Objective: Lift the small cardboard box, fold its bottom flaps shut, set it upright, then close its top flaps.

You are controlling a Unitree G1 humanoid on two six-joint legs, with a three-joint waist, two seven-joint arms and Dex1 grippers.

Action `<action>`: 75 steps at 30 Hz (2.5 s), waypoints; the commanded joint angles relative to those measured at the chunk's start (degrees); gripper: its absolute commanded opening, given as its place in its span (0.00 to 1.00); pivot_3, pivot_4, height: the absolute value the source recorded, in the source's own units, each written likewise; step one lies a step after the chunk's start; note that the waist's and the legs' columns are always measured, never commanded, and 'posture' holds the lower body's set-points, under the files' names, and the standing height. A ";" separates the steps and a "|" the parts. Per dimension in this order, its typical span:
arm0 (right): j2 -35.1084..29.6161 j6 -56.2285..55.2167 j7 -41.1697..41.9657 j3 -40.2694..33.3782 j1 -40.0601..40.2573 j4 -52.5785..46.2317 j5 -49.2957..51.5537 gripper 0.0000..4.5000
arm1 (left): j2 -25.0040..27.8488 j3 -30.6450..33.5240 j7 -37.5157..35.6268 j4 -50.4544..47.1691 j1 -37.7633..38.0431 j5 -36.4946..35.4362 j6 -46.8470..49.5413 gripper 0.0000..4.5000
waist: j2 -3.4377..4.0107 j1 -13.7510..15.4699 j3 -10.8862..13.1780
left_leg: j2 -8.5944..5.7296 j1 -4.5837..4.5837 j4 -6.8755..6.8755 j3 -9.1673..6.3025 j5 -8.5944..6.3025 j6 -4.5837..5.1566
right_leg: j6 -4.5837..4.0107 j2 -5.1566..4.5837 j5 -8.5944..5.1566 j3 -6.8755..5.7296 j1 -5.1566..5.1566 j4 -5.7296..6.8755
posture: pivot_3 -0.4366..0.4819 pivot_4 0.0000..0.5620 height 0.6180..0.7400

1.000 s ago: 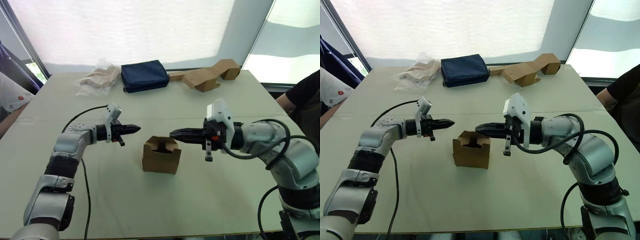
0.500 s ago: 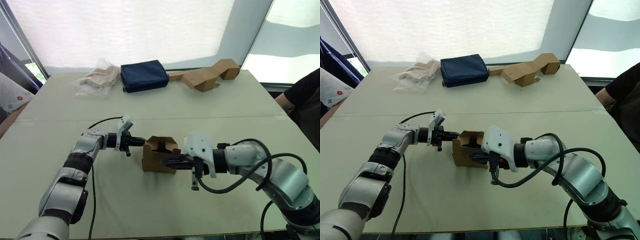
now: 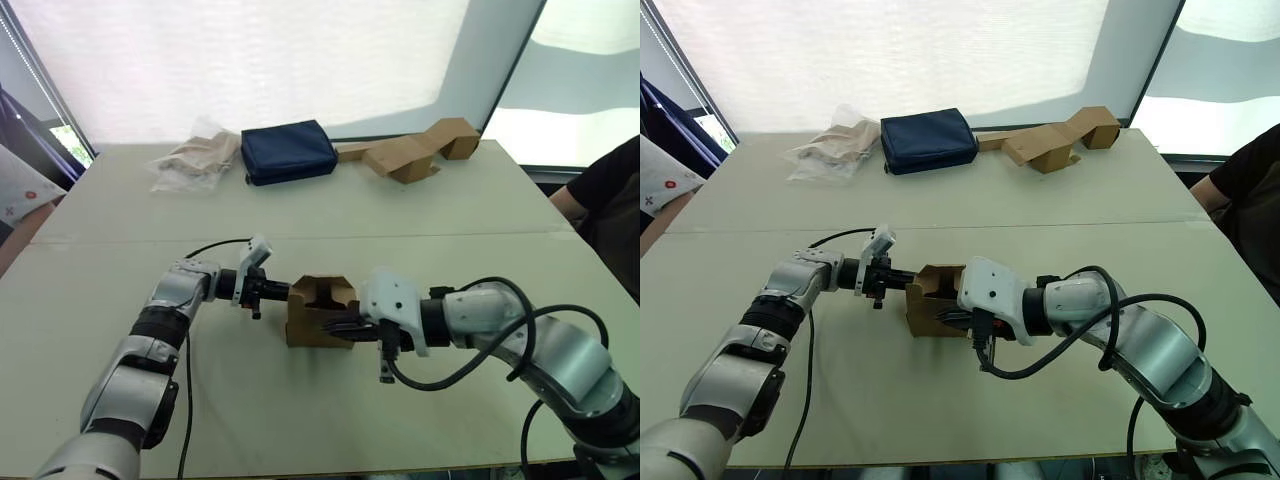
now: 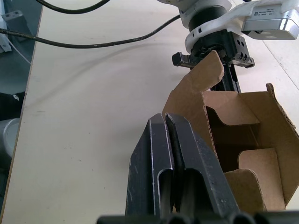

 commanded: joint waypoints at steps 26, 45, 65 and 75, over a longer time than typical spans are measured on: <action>4.96 -9.87 2.65 8.15 -1.17 11.02 -14.06 0.00 | 0.80 1.31 1.26 -6.49 2.93 -1.00 2.52 0.01 | 0.00 -0.01 0.00 | -0.01 0.01 0.00 0.01 0.00 0.00 | 0.00 -0.01 0.00 -0.01 0.00 0.00 | 0.48 0.27 1.00; 8.13 -11.19 2.88 4.97 -0.83 13.66 -14.59 0.00 | 14.00 18.81 10.36 -47.45 19.05 -24.76 31.20 0.01 | 0.00 -0.01 0.00 | -0.09 0.01 -0.05 0.00 0.01 -0.03 | 0.00 -0.49 0.00 -0.03 -0.04 0.09 | 0.48 0.27 1.00; 8.79 -11.10 3.91 4.60 -0.23 12.58 -14.30 0.00 | 10.87 9.91 21.03 -56.43 26.58 -26.45 26.77 0.01 | 0.00 -0.12 0.00 | -0.18 0.05 -0.06 -0.02 0.02 -0.04 | 0.01 -0.53 0.00 -0.09 0.03 0.02 | 0.48 0.27 1.00; 11.76 -5.44 4.27 -8.88 -4.01 13.08 -1.00 0.00 | 11.82 7.96 20.75 -55.91 26.18 -26.35 25.69 0.01 | 0.00 -0.21 0.00 | -0.17 0.06 -0.08 -0.01 0.02 -0.04 | 0.01 -0.52 0.00 -0.12 0.03 0.01 | 0.48 0.27 1.00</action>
